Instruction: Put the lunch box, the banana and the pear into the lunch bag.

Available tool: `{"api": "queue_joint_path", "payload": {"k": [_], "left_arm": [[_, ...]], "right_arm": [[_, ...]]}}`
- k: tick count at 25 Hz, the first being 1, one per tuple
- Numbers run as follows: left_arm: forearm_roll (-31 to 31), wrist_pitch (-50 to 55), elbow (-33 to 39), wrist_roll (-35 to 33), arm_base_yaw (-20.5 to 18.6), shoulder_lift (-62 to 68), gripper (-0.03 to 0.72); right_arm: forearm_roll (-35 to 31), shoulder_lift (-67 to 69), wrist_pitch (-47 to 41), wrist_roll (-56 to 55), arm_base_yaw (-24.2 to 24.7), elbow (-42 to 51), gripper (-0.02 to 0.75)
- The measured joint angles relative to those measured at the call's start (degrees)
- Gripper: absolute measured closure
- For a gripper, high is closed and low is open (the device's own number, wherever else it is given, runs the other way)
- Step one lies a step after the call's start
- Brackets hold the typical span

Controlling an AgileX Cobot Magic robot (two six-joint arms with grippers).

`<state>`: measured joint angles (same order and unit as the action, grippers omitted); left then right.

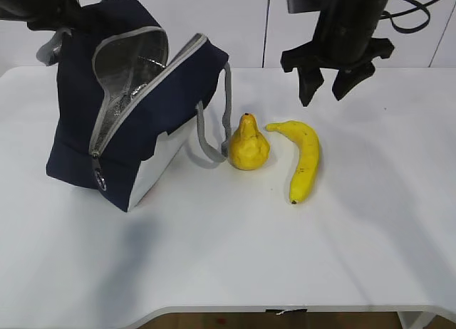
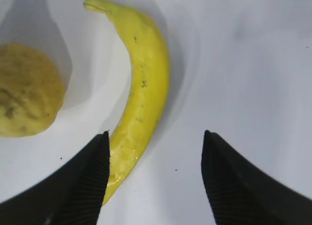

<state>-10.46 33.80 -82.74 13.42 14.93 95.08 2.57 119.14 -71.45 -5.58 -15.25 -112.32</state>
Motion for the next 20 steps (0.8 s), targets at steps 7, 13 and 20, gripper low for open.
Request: {"api": "queue_joint_path", "payload": {"k": [7, 13, 20], "left_arm": [[0.0, 0.1, 0.0, 0.0, 0.0, 0.0, 0.69], [0.0, 0.1, 0.0, 0.0, 0.0, 0.0, 0.69], [0.0, 0.1, 0.0, 0.0, 0.0, 0.0, 0.69]], "right_arm": [[0.4, 3.8, 0.2, -0.6, 1.2, 0.0, 0.263], [0.4, 7.0, 0.4, -0.6, 1.2, 0.1, 0.263], [-0.6, 10.0, 2.6, -1.1, 1.2, 0.2, 0.263]]}}
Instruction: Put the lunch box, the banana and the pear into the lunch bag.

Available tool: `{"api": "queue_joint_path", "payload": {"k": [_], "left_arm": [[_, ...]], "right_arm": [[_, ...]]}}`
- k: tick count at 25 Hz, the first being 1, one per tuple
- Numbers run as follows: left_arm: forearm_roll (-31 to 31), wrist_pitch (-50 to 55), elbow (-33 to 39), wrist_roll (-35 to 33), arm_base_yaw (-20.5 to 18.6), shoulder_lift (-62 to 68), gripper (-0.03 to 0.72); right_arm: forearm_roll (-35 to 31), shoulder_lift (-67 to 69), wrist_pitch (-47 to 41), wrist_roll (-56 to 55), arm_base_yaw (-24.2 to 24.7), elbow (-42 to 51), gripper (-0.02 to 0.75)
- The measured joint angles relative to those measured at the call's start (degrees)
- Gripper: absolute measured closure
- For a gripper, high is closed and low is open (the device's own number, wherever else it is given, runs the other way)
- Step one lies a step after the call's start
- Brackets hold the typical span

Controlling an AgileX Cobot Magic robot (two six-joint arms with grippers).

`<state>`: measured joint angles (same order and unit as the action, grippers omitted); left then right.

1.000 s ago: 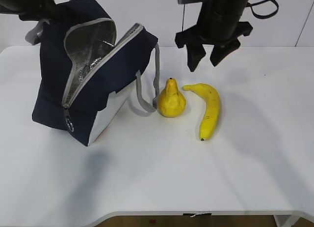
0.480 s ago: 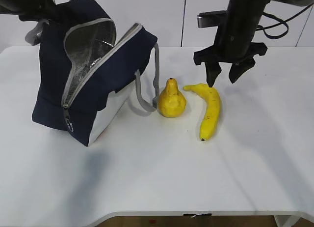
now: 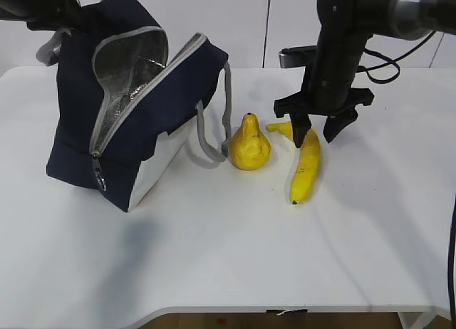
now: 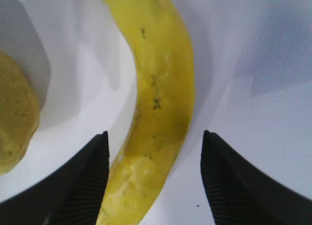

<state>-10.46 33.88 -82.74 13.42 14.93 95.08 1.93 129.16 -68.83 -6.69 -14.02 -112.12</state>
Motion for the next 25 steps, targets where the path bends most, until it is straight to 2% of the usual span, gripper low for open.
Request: {"api": "queue_joint_path", "payload": {"k": [7, 13, 25], "left_arm": [[0.0, 0.0, 0.0, 0.0, 0.0, 0.0, 0.69], [0.0, 0.0, 0.0, 0.0, 0.0, 0.0, 0.69], [0.0, 0.0, 0.0, 0.0, 0.0, 0.0, 0.691]], "right_arm": [[-0.7, 2.9, 0.8, -1.8, 0.0, 0.0, 0.269], [-0.8, 3.0, 2.0, -2.7, 0.0, -0.1, 0.382], [-0.8, 3.6, 2.1, -2.8, 0.0, -0.6, 0.437]]}}
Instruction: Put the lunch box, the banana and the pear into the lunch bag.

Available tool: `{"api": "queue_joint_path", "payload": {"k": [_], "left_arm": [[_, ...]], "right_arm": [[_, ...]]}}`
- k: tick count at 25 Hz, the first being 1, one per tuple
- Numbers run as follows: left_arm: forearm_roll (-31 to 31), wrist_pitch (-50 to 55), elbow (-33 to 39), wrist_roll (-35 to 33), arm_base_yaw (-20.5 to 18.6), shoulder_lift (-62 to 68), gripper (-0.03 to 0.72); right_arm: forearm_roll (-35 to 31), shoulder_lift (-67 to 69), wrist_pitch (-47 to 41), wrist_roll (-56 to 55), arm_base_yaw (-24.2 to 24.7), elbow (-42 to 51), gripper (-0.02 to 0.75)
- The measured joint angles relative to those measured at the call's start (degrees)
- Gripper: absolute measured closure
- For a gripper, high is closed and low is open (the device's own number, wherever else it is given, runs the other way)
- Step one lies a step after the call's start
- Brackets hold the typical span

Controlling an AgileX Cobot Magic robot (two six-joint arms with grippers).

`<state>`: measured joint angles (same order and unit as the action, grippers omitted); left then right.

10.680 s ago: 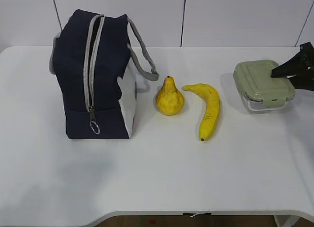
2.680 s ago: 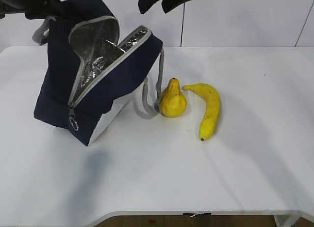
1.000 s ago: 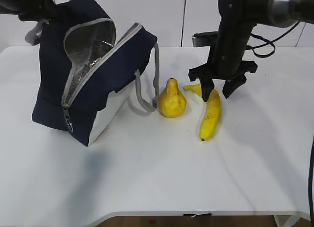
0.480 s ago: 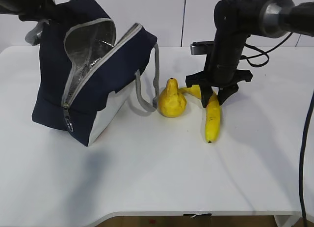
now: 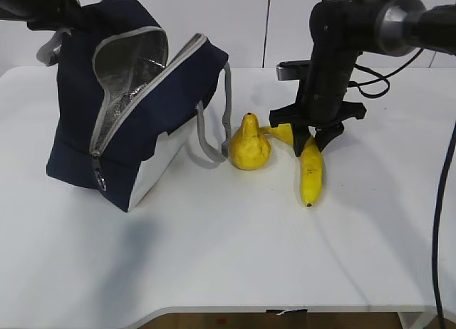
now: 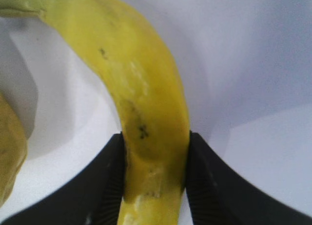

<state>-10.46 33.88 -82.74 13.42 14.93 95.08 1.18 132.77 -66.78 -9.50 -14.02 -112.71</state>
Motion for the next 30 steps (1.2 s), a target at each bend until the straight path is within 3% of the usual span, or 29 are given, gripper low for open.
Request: {"api": "queue_joint_path", "payload": {"k": [5, 14, 19, 24, 30], "left_arm": [[0.0, 0.0, 0.0, 0.0, 0.0, 0.0, 0.691], [0.0, -0.4, 0.0, 0.0, 0.0, 0.0, 0.691], [0.0, -0.4, 0.0, 0.0, 0.0, 0.0, 0.691], [-1.1, -0.9, 0.0, 0.0, 0.0, 0.0, 0.691], [-2.1, -1.2, 0.0, 0.0, 0.0, 0.0, 0.691]], "right_arm": [[0.0, 0.5, -3.1, 1.3, 0.0, -4.5, 0.437], [-3.2, -1.8, -4.3, 2.0, 0.2, -20.5, 0.437], [-10.2, -5.7, -4.8, 2.8, 0.2, -26.0, 0.437], [-22.6, -7.0, -5.1, 5.4, 0.0, -28.1, 0.437], [-25.9, -6.7, -5.3, 7.0, -4.8, -28.1, 0.437]]}}
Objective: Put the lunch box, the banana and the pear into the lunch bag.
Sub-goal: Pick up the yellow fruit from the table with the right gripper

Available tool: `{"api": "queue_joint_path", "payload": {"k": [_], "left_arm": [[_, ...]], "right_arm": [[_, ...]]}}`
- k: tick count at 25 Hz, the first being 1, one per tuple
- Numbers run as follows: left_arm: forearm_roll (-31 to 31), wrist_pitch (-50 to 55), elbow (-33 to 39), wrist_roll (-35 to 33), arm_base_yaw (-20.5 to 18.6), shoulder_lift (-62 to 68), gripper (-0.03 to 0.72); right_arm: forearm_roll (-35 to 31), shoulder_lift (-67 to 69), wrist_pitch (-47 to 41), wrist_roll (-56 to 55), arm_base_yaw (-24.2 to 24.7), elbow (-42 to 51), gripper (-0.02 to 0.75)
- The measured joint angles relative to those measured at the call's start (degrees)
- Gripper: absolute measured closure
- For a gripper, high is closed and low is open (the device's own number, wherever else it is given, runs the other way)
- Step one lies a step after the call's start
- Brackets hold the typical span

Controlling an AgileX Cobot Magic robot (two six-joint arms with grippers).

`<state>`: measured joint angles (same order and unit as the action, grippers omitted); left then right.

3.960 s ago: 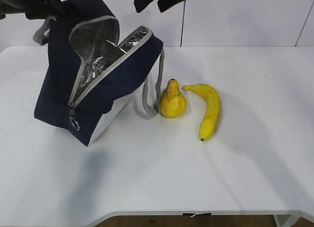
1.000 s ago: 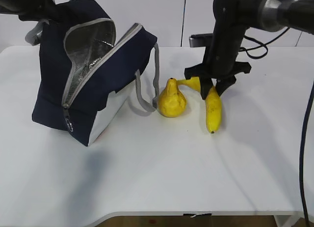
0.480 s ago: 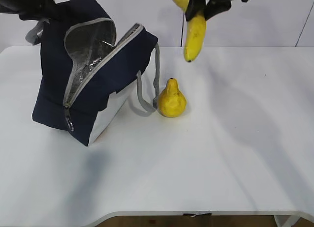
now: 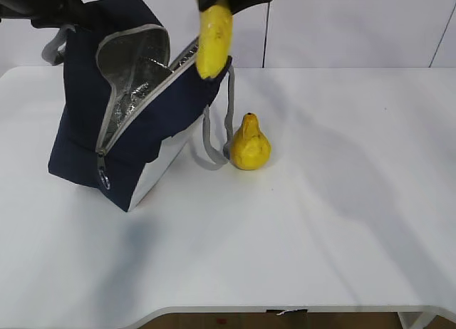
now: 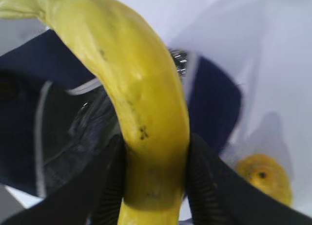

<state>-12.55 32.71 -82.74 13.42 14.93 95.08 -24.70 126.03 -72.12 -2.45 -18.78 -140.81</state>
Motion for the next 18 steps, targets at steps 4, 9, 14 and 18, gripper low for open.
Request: {"api": "queue_joint_path", "payload": {"k": [4, 9, 14, 18], "left_arm": [[-0.6, -0.1, 0.0, 0.0, 0.0, 0.0, 0.691], [-1.9, -0.1, 0.0, 0.0, 0.0, 0.0, 0.691], [-2.0, -0.1, 0.0, 0.0, 0.0, 0.0, 0.691], [-2.3, -0.1, 0.0, 0.0, 0.0, 0.0, 0.691]], "right_arm": [[-0.7, 1.5, 0.0, 0.1, -3.3, 0.0, 0.437], [-3.6, 4.7, 3.4, -1.0, -4.9, 0.0, 0.437], [-5.8, 6.2, 6.6, -2.0, -4.9, 0.0, 0.437], [-4.9, 6.2, 5.1, -2.2, -4.9, 0.0, 0.436]]}}
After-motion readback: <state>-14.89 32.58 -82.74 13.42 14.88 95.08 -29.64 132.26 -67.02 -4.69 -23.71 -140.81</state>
